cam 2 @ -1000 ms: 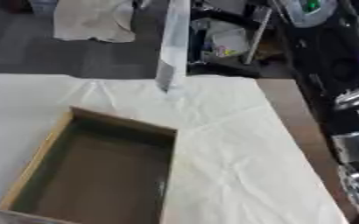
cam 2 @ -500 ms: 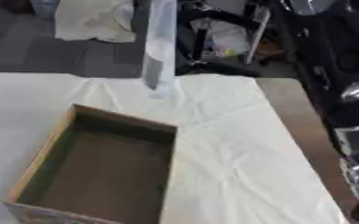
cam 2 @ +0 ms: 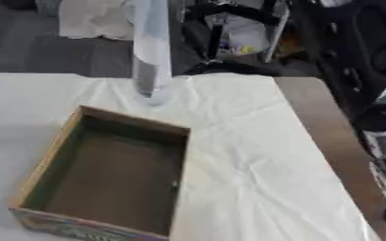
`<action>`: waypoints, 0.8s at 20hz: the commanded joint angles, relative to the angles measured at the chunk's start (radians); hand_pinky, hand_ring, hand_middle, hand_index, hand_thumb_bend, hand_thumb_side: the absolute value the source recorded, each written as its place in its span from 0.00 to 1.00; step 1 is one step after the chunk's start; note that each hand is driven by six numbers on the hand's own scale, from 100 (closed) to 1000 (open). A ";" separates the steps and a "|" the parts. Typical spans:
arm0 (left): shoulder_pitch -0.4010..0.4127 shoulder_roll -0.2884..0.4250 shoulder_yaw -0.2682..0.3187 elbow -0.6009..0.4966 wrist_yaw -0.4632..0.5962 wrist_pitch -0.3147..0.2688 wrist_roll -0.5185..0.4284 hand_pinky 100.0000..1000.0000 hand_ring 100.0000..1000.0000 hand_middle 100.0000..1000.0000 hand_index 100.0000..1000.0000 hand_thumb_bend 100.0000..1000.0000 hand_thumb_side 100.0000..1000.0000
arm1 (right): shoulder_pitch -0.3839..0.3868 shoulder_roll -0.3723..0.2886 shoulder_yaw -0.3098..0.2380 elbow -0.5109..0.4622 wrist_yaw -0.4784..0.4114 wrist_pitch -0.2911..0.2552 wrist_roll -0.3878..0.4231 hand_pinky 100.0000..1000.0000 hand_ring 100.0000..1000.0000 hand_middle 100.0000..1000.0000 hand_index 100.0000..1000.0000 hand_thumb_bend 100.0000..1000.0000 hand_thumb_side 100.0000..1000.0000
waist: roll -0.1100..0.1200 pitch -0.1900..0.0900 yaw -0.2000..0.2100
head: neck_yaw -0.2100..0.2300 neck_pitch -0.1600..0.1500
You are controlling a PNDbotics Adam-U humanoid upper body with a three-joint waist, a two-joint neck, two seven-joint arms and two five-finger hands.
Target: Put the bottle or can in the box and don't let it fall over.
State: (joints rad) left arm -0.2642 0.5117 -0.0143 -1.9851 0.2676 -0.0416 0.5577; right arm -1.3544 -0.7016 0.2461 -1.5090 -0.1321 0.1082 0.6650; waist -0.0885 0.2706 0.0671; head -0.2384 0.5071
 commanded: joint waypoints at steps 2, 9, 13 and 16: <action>-0.011 0.022 0.010 -0.015 0.006 0.000 0.000 0.64 0.79 0.83 0.71 0.15 0.81 | -0.013 -0.034 0.013 -0.068 -0.006 0.010 -0.009 0.58 0.27 0.32 0.33 0.00 0.00 | 0.006 -0.030 0.001 | -0.001 0.007; -0.014 0.015 0.010 -0.015 0.011 0.000 -0.003 0.64 0.79 0.83 0.71 0.15 0.81 | 0.007 -0.022 0.038 -0.094 0.020 0.014 -0.020 0.58 0.27 0.35 0.33 0.00 0.00 | 0.011 -0.036 0.005 | -0.010 0.010; -0.015 0.011 0.010 -0.015 0.012 0.000 -0.004 0.64 0.79 0.83 0.71 0.15 0.81 | 0.023 -0.017 0.057 -0.103 0.038 0.004 -0.010 0.58 0.27 0.36 0.33 0.00 0.00 | 0.013 -0.036 0.014 | -0.015 0.009; -0.014 0.007 0.009 -0.015 0.013 0.000 -0.005 0.64 0.79 0.83 0.71 0.15 0.81 | 0.033 -0.010 0.067 -0.109 0.046 -0.001 -0.007 0.58 0.27 0.36 0.33 0.00 0.00 | 0.015 -0.034 0.015 | -0.019 0.008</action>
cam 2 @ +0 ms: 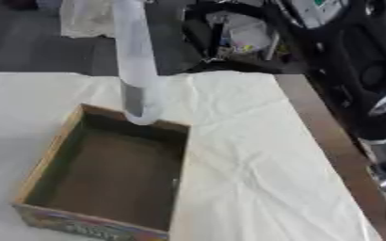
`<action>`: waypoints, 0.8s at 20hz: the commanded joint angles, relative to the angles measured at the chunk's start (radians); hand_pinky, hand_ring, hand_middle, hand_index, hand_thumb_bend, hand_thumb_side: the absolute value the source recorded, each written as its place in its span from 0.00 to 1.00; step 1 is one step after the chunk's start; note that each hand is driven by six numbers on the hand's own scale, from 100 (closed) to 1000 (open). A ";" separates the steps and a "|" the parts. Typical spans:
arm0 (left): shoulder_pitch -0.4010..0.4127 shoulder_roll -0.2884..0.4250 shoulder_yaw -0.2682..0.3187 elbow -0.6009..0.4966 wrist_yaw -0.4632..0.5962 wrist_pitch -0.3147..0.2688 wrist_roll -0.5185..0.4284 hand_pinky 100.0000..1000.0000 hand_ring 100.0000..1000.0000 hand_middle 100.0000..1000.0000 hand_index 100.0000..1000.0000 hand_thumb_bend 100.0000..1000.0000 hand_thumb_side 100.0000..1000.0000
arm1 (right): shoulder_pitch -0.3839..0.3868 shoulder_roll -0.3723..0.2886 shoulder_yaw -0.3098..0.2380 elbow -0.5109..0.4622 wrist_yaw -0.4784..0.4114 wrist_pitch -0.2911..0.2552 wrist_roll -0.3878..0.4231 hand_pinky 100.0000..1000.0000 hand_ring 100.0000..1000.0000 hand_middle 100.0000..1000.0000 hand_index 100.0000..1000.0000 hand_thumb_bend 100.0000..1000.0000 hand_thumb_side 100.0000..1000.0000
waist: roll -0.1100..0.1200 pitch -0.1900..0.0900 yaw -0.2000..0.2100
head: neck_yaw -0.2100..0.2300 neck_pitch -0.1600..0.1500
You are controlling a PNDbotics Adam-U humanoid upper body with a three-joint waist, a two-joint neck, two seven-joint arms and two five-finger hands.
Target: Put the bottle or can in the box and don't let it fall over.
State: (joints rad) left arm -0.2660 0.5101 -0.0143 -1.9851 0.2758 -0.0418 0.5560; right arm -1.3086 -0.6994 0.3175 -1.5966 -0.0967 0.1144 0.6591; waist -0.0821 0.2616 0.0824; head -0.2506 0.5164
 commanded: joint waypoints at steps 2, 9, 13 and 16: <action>-0.012 0.006 0.009 -0.015 0.005 0.001 -0.004 0.64 0.79 0.83 0.71 0.15 0.81 | -0.005 -0.008 0.002 -0.030 0.018 -0.012 -0.003 0.58 0.27 0.36 0.33 0.00 0.00 | 0.011 -0.024 -0.001 | -0.008 -0.003; -0.015 -0.002 0.008 -0.015 0.006 0.001 -0.007 0.64 0.79 0.83 0.71 0.15 0.81 | 0.034 0.000 0.029 -0.083 0.029 -0.023 -0.011 0.58 0.27 0.36 0.33 0.00 0.00 | 0.017 -0.018 -0.001 | -0.012 -0.006; -0.016 -0.006 0.008 -0.015 0.005 0.000 -0.007 0.64 0.79 0.83 0.71 0.15 0.81 | 0.058 -0.003 0.042 -0.124 0.033 -0.023 -0.022 0.58 0.27 0.36 0.33 0.00 0.00 | 0.019 -0.014 0.002 | -0.014 -0.009; -0.018 -0.009 0.007 -0.015 0.006 0.001 -0.009 0.64 0.79 0.83 0.71 0.15 0.81 | 0.074 -0.002 0.048 -0.147 0.037 -0.022 -0.035 0.58 0.27 0.37 0.32 0.00 0.00 | 0.021 -0.011 0.003 | -0.015 -0.009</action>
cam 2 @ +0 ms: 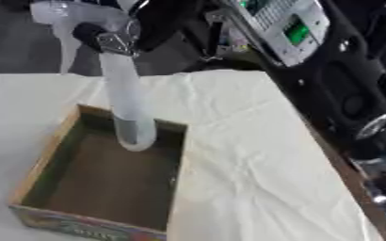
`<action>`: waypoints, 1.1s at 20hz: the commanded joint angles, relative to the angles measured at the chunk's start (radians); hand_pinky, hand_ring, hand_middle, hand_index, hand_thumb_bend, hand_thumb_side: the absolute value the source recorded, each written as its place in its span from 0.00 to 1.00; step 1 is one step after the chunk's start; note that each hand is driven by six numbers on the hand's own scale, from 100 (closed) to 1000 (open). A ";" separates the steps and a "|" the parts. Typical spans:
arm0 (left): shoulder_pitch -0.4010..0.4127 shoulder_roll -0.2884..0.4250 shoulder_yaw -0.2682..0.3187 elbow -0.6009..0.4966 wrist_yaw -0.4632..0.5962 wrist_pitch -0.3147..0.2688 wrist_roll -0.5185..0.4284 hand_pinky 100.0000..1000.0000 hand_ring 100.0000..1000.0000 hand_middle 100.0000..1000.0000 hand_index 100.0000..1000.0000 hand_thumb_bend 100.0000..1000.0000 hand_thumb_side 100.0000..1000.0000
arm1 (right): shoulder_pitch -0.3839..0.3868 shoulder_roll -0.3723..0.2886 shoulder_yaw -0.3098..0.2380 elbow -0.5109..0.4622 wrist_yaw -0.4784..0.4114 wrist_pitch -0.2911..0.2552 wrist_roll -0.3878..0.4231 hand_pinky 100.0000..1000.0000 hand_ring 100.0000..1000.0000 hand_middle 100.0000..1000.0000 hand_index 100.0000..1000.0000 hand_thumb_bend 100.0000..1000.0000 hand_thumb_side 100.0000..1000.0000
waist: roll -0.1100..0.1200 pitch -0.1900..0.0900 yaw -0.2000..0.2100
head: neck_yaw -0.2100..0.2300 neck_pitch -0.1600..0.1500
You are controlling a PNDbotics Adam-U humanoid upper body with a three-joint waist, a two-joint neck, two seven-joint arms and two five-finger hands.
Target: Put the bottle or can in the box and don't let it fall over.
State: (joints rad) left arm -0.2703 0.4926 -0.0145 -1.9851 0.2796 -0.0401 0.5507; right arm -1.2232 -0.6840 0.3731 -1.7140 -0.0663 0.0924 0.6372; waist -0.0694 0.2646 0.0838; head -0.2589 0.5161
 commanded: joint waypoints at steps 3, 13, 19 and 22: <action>-0.015 0.005 0.005 -0.015 0.003 0.000 -0.005 0.64 0.79 0.83 0.71 0.15 0.82 | 0.006 -0.014 -0.007 -0.043 0.004 0.005 -0.029 0.57 0.27 0.37 0.32 0.00 0.00 | 0.011 -0.010 0.003 | -0.007 -0.010; -0.017 -0.002 0.004 -0.015 0.002 0.002 -0.008 0.64 0.80 0.83 0.71 0.15 0.82 | 0.053 -0.018 0.022 -0.048 0.009 0.020 -0.028 0.57 0.28 0.38 0.33 0.00 0.00 | 0.017 -0.003 0.005 | -0.011 -0.013; -0.018 -0.005 0.003 -0.015 0.002 0.002 -0.010 0.64 0.80 0.83 0.71 0.14 0.82 | 0.070 -0.007 0.043 -0.003 0.018 0.027 -0.020 0.56 0.30 0.40 0.34 0.00 0.00 | 0.017 0.000 0.010 | -0.013 -0.015; -0.017 -0.006 0.003 -0.015 0.001 0.002 -0.011 0.64 0.80 0.83 0.71 0.14 0.82 | 0.078 -0.004 0.049 0.017 0.012 0.033 -0.017 0.58 0.31 0.42 0.36 0.00 0.00 | 0.017 0.003 0.011 | -0.013 -0.016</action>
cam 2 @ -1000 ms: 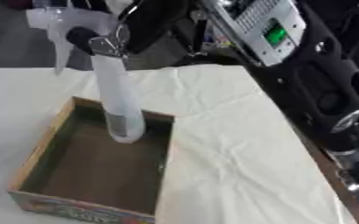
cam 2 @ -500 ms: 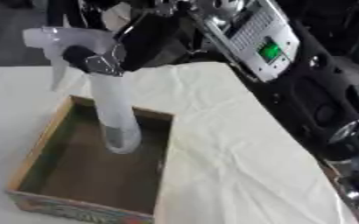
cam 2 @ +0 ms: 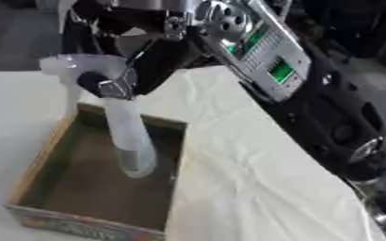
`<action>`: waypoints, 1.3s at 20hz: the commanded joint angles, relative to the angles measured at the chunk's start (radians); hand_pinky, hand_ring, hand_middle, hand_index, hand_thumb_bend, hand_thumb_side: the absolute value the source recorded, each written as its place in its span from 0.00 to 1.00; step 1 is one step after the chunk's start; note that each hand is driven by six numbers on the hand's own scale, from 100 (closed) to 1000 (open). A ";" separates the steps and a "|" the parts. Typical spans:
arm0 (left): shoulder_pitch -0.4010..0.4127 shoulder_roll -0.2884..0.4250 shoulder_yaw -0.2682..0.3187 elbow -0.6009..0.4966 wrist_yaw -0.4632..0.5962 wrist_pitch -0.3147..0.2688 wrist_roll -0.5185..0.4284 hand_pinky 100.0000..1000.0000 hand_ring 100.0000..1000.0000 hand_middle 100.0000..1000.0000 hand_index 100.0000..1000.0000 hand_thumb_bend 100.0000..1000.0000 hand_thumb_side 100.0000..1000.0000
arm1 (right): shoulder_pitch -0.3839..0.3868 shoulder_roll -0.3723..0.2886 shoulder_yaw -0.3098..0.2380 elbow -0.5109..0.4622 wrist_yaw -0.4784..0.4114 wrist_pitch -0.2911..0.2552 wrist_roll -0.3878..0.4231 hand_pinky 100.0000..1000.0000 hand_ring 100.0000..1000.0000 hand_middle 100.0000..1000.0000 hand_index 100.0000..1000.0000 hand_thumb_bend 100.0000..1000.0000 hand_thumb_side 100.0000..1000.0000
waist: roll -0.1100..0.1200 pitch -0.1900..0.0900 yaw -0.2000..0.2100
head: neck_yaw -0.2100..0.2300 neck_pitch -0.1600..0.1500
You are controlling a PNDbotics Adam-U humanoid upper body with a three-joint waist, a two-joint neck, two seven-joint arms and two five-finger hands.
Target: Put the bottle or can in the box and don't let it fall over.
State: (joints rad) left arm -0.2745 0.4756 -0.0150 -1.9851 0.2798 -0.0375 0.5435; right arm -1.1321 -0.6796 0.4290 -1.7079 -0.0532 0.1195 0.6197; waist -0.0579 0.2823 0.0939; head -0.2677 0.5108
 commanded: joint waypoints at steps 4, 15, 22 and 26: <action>-0.012 0.010 0.003 -0.015 0.000 0.000 -0.005 0.64 0.79 0.83 0.71 0.14 0.82 | -0.007 -0.008 -0.002 0.024 -0.003 0.005 0.006 0.59 0.36 0.46 0.40 0.01 0.00 | 0.005 -0.012 0.001 | -0.002 -0.010; -0.010 0.007 0.003 -0.015 -0.001 0.001 -0.005 0.64 0.80 0.83 0.71 0.14 0.83 | 0.020 -0.033 -0.002 0.034 0.044 -0.006 0.016 0.65 0.53 0.57 0.46 0.19 0.00 | 0.005 -0.006 -0.006 | 0.001 -0.007; -0.009 0.005 0.003 -0.015 -0.001 0.002 -0.005 0.64 0.80 0.83 0.71 0.13 0.82 | 0.018 -0.032 -0.003 0.027 0.062 -0.026 0.038 0.69 0.68 0.66 0.55 0.33 0.00 | 0.005 -0.004 -0.008 | 0.000 -0.005; -0.011 0.005 0.004 -0.015 0.001 0.001 -0.003 0.64 0.80 0.83 0.71 0.13 0.82 | 0.012 -0.029 -0.012 0.019 0.067 -0.039 0.033 0.72 0.75 0.72 0.61 0.37 0.02 | 0.005 -0.005 -0.012 | 0.003 -0.002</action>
State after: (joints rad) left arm -0.2744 0.4670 -0.0151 -1.9851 0.2798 -0.0350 0.5406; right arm -1.0989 -0.6885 0.4337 -1.6749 0.0076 0.0866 0.6543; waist -0.0581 0.2929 0.0815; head -0.2656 0.5101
